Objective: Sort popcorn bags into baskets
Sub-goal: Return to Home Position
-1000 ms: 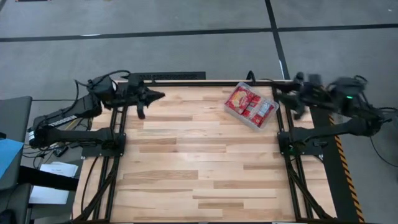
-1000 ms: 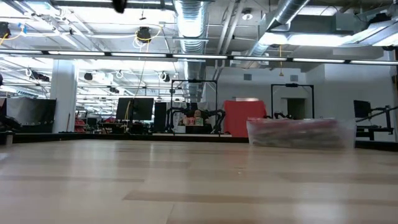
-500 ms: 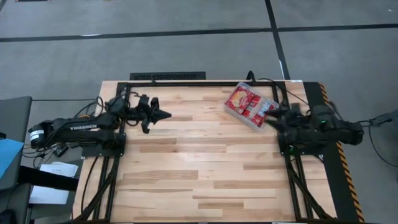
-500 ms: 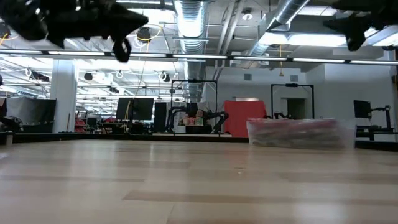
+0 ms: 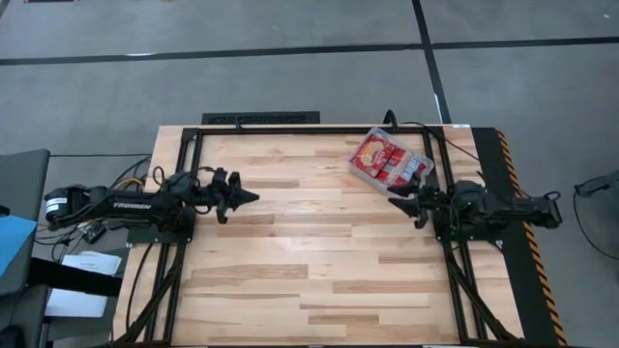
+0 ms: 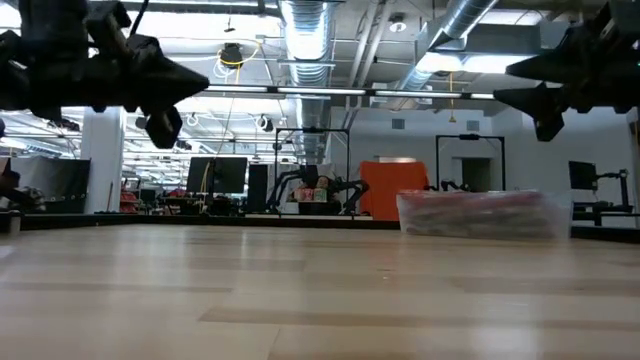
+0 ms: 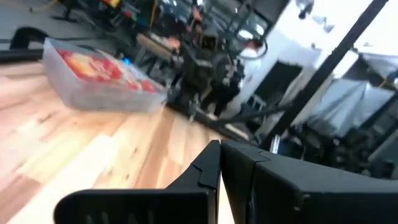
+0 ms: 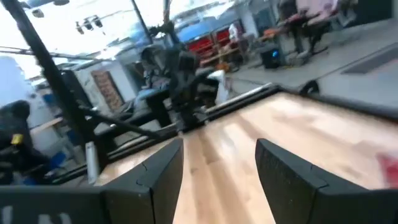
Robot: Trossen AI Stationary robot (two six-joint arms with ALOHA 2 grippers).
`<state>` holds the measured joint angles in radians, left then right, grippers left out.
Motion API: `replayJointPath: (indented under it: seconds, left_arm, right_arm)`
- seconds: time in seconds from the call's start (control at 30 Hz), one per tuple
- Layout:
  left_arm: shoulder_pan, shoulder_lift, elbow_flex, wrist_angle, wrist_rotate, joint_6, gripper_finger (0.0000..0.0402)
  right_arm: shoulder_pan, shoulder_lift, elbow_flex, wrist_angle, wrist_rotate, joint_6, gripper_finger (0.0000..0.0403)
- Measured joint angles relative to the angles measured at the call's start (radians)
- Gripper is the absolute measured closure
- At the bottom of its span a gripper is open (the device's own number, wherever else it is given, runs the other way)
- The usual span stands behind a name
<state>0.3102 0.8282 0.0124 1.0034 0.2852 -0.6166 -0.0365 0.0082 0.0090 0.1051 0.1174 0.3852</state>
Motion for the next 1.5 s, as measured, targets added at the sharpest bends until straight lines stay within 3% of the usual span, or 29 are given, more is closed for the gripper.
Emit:
replayJointPath:
  seconds: [0.27, 0.43, 0.5, 0.6, 0.67, 0.77, 0.9, 1.17, 1.27, 1.5]
  left_arm:
    - [-0.082, 0.017, 0.0, -0.137, -0.13, 0.052, 0.0402]
    - [-0.133, 0.016, 0.0, -0.111, -0.188, 0.025, 0.0402]
    - [-0.137, 0.01, 0.0, -0.008, -0.147, -0.028, 0.0402]
    - [-0.137, -0.052, 0.0, 0.16, -0.005, -0.039, 0.0402]
    - [-0.137, -0.112, 0.0, 0.172, 0.047, -0.039, 0.0402]
    - [-0.137, -0.23, -0.002, 0.035, 0.043, -0.043, 0.0402]
    - [-0.145, -0.41, -0.002, -0.288, -0.024, -0.045, 0.0402]
    - [-0.179, -0.812, -0.003, -0.842, -0.235, 0.173, 0.0402]
    - [-0.181, -0.821, -0.002, -0.991, -0.308, 0.192, 0.0401]
    - [-0.181, -0.75, -0.002, -0.954, -0.398, 0.169, 0.0402]
  right_arm:
    - [-0.039, 0.005, 0.0, -0.056, 0.046, -0.05, 0.0175]
    - [-0.053, 0.019, 0.0, -0.061, 0.045, -0.054, 0.018]
    - [-0.052, 0.017, 0.0, -0.062, 0.045, -0.054, 0.0181]
    - [-0.051, 0.018, 0.0, -0.063, 0.045, -0.054, 0.0181]
    - [-0.051, 0.018, 0.0, -0.064, 0.045, -0.053, 0.018]
    - [-0.051, 0.018, 0.0, -0.064, 0.045, -0.053, 0.0176]
    - [-0.051, 0.018, 0.0, -0.066, 0.045, -0.053, 0.0175]
    - [-0.051, 0.018, 0.0, -0.067, 0.045, -0.053, 0.0181]
    - [-0.051, 0.016, -0.001, -0.067, 0.043, -0.052, 0.018]
    - [-0.051, 0.024, -0.001, -0.068, 0.042, -0.051, 0.0175]
